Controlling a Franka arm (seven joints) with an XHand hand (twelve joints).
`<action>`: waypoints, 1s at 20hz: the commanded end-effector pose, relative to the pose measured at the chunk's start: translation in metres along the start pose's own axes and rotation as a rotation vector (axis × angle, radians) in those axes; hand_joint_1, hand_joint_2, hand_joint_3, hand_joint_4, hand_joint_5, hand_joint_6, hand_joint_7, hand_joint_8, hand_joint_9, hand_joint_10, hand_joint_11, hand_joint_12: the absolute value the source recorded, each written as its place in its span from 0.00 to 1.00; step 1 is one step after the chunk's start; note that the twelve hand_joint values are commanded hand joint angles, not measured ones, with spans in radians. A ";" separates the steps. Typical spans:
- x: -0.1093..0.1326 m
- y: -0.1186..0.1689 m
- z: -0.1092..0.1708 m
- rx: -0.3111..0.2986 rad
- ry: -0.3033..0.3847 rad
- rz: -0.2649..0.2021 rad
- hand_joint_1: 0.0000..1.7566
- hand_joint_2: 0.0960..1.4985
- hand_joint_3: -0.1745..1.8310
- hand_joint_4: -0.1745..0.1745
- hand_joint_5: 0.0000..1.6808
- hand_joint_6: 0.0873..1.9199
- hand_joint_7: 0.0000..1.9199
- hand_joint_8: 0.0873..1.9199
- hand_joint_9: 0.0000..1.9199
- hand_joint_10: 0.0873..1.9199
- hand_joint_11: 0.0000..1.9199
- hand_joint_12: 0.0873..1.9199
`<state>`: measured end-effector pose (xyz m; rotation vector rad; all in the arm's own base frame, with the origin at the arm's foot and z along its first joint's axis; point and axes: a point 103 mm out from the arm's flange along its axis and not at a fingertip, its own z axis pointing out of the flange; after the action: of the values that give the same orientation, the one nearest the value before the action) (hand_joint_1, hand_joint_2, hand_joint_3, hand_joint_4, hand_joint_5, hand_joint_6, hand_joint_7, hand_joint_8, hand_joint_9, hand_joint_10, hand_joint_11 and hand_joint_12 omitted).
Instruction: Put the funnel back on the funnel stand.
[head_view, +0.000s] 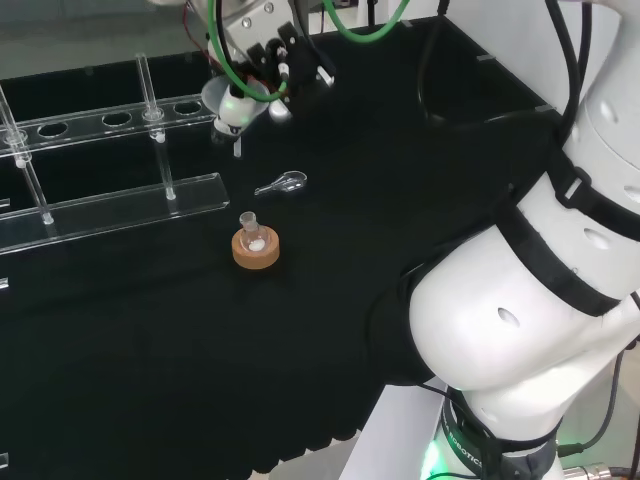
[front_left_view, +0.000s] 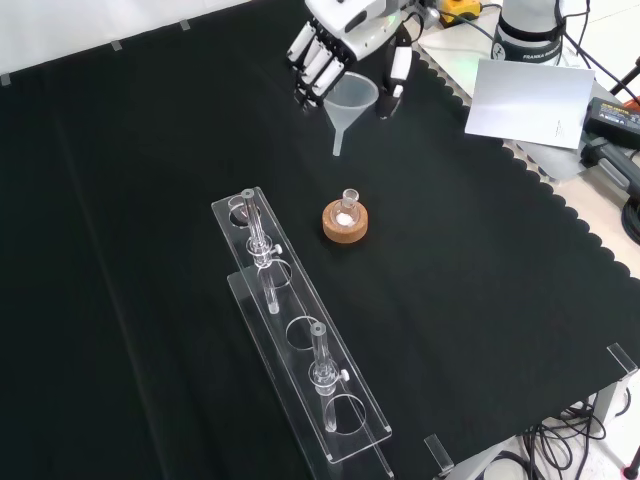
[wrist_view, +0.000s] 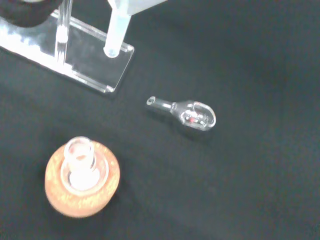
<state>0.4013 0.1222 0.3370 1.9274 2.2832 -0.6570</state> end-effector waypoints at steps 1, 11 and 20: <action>-0.014 0.011 -0.029 -0.023 -0.001 0.018 0.43 0.49 0.28 0.56 0.35 0.22 0.28 0.28 0.46 0.18 0.29 0.64; -0.020 0.050 -0.053 -0.046 0.010 0.005 0.42 0.49 0.28 0.55 0.33 0.22 0.28 0.29 0.46 0.18 0.29 0.64; -0.020 0.092 -0.061 -0.039 0.004 -0.020 0.41 0.49 0.28 0.55 0.32 0.22 0.27 0.29 0.46 0.18 0.29 0.64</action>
<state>0.4715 0.1396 0.3784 1.9054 2.2906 -0.5749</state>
